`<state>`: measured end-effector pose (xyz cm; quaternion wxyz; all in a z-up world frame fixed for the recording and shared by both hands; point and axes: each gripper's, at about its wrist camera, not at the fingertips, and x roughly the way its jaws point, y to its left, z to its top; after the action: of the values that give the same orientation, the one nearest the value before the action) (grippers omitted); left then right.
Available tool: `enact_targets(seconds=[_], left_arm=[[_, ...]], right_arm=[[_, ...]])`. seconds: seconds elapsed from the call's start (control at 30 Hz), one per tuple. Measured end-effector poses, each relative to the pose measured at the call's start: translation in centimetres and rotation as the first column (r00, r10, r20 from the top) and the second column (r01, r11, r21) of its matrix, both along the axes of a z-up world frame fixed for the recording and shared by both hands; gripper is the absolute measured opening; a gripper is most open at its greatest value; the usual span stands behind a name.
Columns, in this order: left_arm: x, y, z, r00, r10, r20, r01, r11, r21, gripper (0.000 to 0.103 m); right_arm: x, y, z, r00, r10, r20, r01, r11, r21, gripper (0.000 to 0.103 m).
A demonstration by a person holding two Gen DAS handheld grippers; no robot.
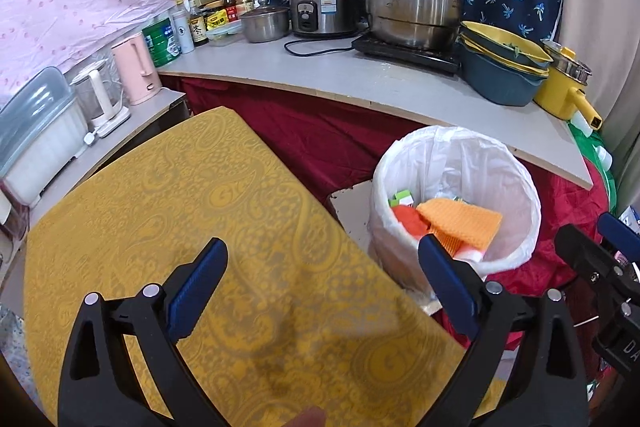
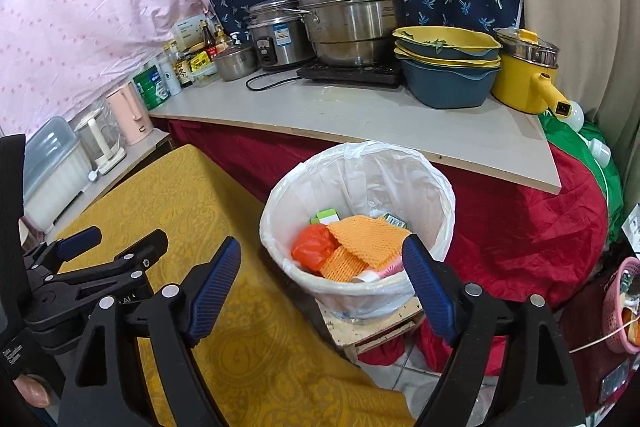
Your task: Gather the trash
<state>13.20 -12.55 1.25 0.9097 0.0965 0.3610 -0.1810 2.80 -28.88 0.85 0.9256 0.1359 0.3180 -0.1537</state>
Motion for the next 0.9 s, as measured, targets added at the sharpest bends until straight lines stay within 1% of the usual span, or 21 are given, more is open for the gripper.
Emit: enact_targets(seconds=[0.2, 0.57, 0.7, 0.9], left_arm=[[-1.1, 1.1, 0.1, 1.000, 0.007, -0.006, -0.007, 1.000, -0.001, 0.092], [-2.5, 1.7, -0.2, 1.000, 0.005, -0.013, -0.004, 1.000, 0.013, 0.093], [-3.0, 1.5, -0.1, 1.000, -0.008, -0.007, 0.008, 1.000, 0.020, 0.093], [-3.3, 1.3, -0.1, 1.000, -0.016, -0.005, 0.016, 1.000, 0.019, 0.093]], right_arm=[[-0.7, 1.2, 0.3, 1.000, 0.001, -0.013, -0.002, 0.999, -0.032, 0.084], [-1.6, 1.6, -0.3, 0.999, -0.006, -0.044, 0.004, 1.000, -0.029, 0.085], [-1.8, 1.6, -0.4, 0.999, -0.002, -0.041, 0.001, 1.000, -0.029, 0.090], [-2.1, 1.7, -0.4, 0.999, -0.007, -0.037, 0.006, 1.000, -0.028, 0.090]])
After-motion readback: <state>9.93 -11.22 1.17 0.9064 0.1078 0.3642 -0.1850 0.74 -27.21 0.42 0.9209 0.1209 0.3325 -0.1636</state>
